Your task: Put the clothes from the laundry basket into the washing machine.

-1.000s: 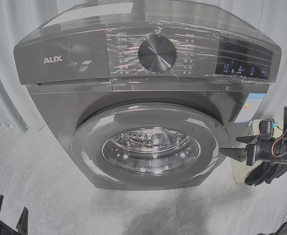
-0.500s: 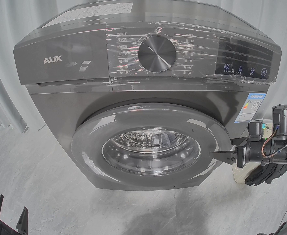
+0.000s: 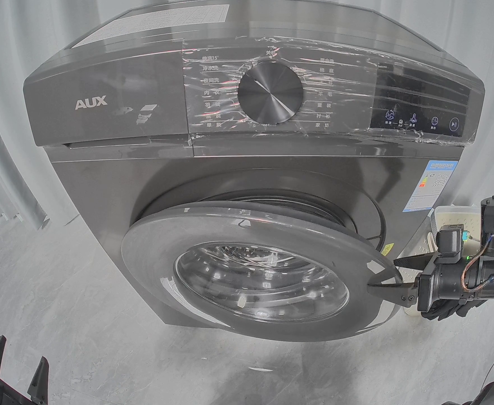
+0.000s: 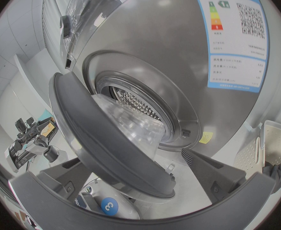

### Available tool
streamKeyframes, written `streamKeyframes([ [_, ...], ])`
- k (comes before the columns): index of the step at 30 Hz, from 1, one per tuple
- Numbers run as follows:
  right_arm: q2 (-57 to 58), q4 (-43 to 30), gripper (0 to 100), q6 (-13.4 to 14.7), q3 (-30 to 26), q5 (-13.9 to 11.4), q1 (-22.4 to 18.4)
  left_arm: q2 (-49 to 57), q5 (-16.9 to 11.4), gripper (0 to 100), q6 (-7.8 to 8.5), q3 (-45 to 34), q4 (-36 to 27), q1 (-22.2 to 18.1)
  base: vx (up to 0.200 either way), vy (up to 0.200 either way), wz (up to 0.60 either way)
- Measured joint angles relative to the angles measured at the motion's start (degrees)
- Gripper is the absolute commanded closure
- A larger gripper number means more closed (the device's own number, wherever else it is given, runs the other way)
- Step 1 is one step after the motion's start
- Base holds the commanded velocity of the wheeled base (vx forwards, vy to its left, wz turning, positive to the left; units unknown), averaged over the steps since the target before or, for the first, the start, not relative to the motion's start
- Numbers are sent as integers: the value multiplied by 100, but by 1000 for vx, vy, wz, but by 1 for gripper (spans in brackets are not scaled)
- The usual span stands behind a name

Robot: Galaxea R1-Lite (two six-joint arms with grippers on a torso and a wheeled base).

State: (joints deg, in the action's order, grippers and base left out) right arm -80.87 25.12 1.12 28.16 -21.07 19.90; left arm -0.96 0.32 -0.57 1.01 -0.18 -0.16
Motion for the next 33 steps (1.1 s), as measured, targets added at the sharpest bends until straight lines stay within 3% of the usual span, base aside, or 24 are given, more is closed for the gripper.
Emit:
streamKeyframes([
  [8,-88,18,0,7,-11,13,135,0,-7,0,-5,0,2,0,-200,0,0],
  [17,72,-30,0,-6,-276,10,229,0,-7,0,4,0,2,0,0,0,0],
  [21,223,-9,0,-1,-344,21,215,0,-10,0,0,0,0,0,-200,0,0],
  [28,141,16,0,2,-154,300,162,0,-7,0,2,0,0,0,-57,0,0],
  [33,-129,18,0,13,-35,352,265,0,-10,0,6,0,0,0,0,0,0],
])
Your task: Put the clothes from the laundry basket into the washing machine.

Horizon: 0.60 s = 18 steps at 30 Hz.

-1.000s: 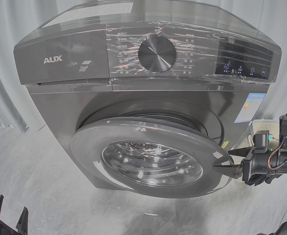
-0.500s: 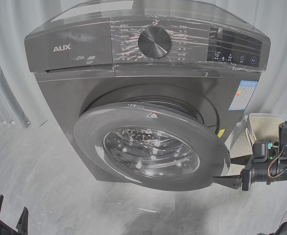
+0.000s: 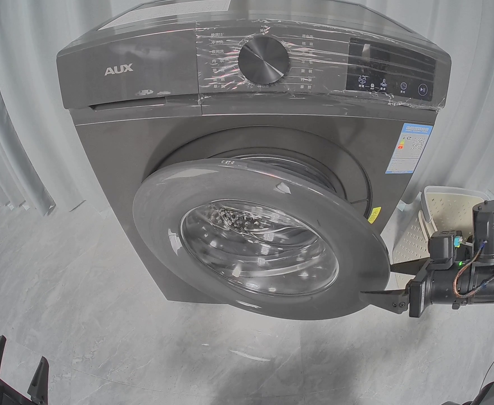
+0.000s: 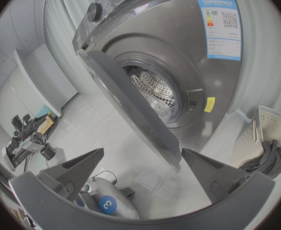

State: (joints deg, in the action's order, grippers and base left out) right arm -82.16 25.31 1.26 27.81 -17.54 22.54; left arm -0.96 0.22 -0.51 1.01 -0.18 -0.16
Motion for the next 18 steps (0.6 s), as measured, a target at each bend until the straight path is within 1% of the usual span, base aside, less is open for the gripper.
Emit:
streamKeyframes([
  [4,-129,1,0,7,24,-27,116,0,2,0,0,0,0,0,0,0,0],
  [8,-127,-10,0,13,-99,-85,221,0,0,0,0,0,0,0,0,0,0],
  [18,289,-22,0,13,-339,-134,284,0,0,0,0,0,0,0,0,0,0],
])
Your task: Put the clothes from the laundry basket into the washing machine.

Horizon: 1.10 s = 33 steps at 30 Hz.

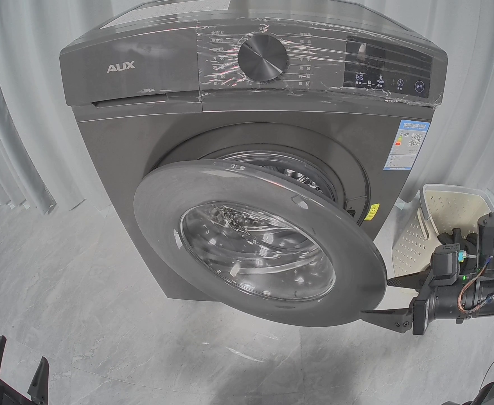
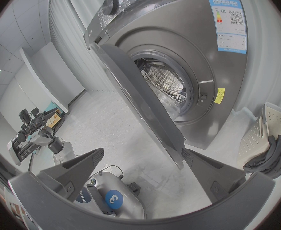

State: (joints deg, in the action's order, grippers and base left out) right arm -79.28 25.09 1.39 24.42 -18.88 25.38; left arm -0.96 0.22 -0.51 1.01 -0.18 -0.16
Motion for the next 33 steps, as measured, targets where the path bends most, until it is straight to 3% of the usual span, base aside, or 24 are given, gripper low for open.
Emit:
streamKeyframes([
  [10,-495,102,0,22,339,2,-5,0,0,0,-2,0,0,0,0,0,0],
  [22,221,88,0,66,-199,-152,396,0,2,0,-2,0,0,0,0,0,0],
  [28,814,105,0,492,-94,-197,396,0,2,0,0,0,2,0,0,0,0],
  [33,935,118,0,822,449,2,-135,0,0,0,2,0,0,0,0,0,0],
])
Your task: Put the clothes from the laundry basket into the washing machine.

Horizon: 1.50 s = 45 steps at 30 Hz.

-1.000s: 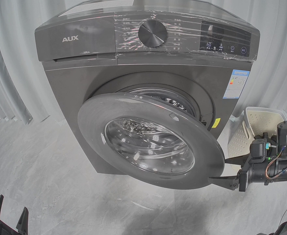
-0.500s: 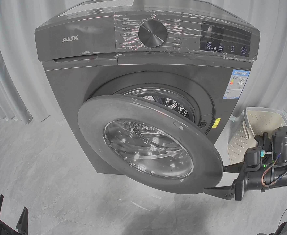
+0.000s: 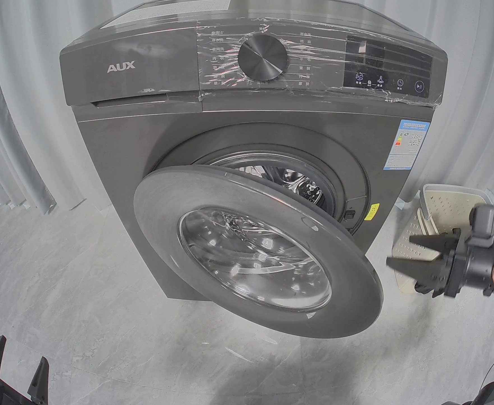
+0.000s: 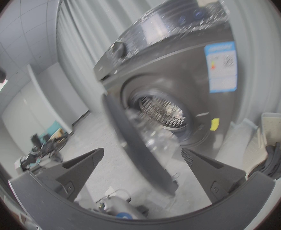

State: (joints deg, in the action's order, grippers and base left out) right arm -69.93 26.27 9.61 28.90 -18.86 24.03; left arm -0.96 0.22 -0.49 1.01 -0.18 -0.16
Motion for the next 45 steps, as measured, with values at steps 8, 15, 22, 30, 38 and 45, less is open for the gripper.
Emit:
streamKeyframes([
  [8,-455,0,0,148,419,239,-827,0,0,0,-2,0,2,0,0,0,0],
  [15,-931,16,0,-358,-46,288,-833,0,0,0,-2,0,0,0,0,0,0],
  [22,-1145,28,0,-408,-335,294,-535,0,2,0,0,0,0,0,0,0,0],
  [30,-1040,17,0,-419,-639,255,-289,0,-1,0,-2,0,0,0,0,0,0],
  [38,-1279,33,0,-362,-344,553,-424,0,-6,0,-6,0,0,0,-150,0,0],
  [45,-1726,35,0,-340,-228,775,-463,0,-6,0,-2,0,0,0,0,0,0],
])
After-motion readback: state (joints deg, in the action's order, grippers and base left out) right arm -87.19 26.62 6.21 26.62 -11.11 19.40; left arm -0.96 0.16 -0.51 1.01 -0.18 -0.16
